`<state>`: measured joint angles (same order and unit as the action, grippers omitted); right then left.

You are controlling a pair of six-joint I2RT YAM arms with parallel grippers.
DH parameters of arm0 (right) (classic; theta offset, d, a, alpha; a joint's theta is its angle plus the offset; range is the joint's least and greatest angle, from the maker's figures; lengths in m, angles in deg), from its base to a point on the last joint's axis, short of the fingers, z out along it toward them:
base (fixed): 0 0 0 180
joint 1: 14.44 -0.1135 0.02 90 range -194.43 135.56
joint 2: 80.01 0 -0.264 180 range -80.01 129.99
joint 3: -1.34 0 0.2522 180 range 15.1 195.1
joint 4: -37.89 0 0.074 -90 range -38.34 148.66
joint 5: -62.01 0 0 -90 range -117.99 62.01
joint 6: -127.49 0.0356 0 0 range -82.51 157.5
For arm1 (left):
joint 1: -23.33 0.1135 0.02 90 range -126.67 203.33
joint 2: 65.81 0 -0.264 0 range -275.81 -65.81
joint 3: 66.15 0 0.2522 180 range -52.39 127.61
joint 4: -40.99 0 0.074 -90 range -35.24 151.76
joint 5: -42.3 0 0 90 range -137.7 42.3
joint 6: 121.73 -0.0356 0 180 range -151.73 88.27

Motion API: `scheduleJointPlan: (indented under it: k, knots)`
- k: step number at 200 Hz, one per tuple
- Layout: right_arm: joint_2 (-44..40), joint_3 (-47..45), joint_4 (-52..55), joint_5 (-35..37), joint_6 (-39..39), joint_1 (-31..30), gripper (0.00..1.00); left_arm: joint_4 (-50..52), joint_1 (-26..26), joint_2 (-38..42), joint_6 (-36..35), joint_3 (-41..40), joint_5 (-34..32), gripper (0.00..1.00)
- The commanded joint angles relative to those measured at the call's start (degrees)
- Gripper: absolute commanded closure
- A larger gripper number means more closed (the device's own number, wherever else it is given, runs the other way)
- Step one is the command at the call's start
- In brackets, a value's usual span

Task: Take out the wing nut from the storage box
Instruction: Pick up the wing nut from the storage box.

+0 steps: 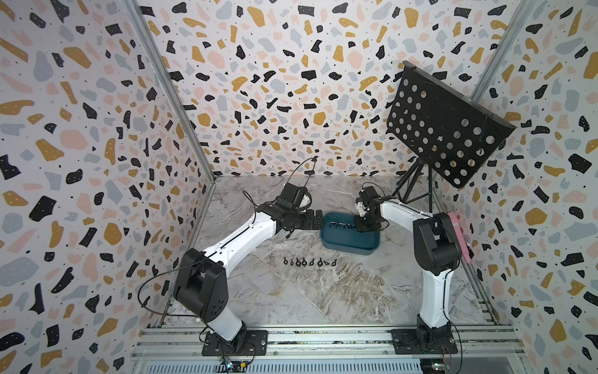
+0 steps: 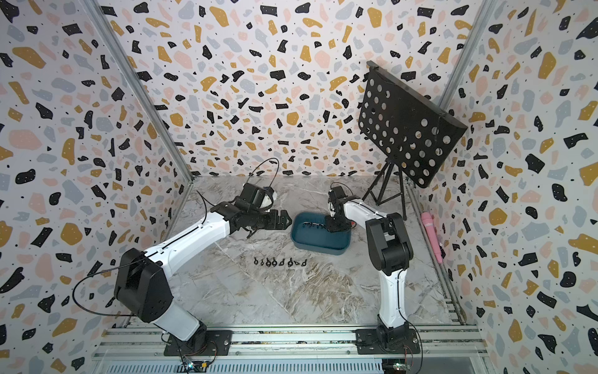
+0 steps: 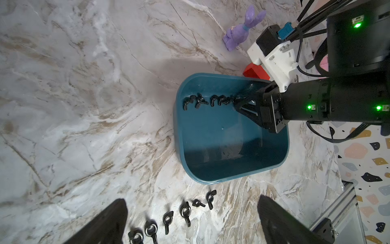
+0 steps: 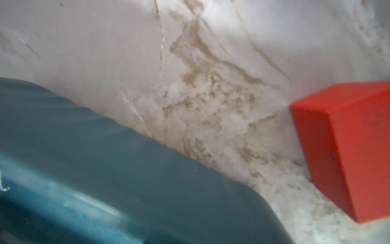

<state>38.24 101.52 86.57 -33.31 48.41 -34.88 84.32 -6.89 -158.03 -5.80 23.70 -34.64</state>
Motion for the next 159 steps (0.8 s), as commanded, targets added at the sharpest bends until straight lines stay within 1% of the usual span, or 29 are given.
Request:
scheduleJointPlan:
  k: [1, 10, 21, 34, 56, 66, 109, 159]
  knots:
    - [0.1, 1.9, 0.1, -0.1, 0.1, -0.1, 0.83, 0.0, 0.2, -0.1, -1.1, 0.8, 0.8, 0.0]
    - [-0.1, 1.7, -0.1, -0.2, 0.2, -0.1, 0.87, 0.0, 0.2, 0.1, -1.0, 0.7, 0.8, 0.0]
    - [-0.4, 1.2, -0.4, -0.2, 0.2, -0.1, 0.88, 0.0, 0.2, 0.2, -1.0, 0.5, 0.8, 0.0]
    - [-0.8, 0.8, -0.5, -0.5, 0.3, -0.1, 0.93, 0.1, 0.2, 0.3, -1.0, 0.5, 0.9, 0.0]
    - [-1.7, -0.2, -1.1, -1.0, 0.7, -0.1, 0.96, 0.0, 0.2, 0.3, -0.9, 0.5, 1.1, 0.0]
    - [-2.4, -0.9, -1.3, -1.2, 1.0, -0.1, 1.0, 0.1, 0.2, 0.5, -0.9, 0.3, 1.2, 0.0]
    - [-7.4, -4.3, -0.7, -1.8, 2.6, -0.8, 1.0, 0.0, 0.2, 1.4, -0.5, -0.6, 1.0, 0.0]
    - [-18.2, -11.4, 1.5, -0.8, 5.4, -3.9, 1.0, 0.0, 0.2, 3.7, -0.3, -2.3, 0.2, 0.0]
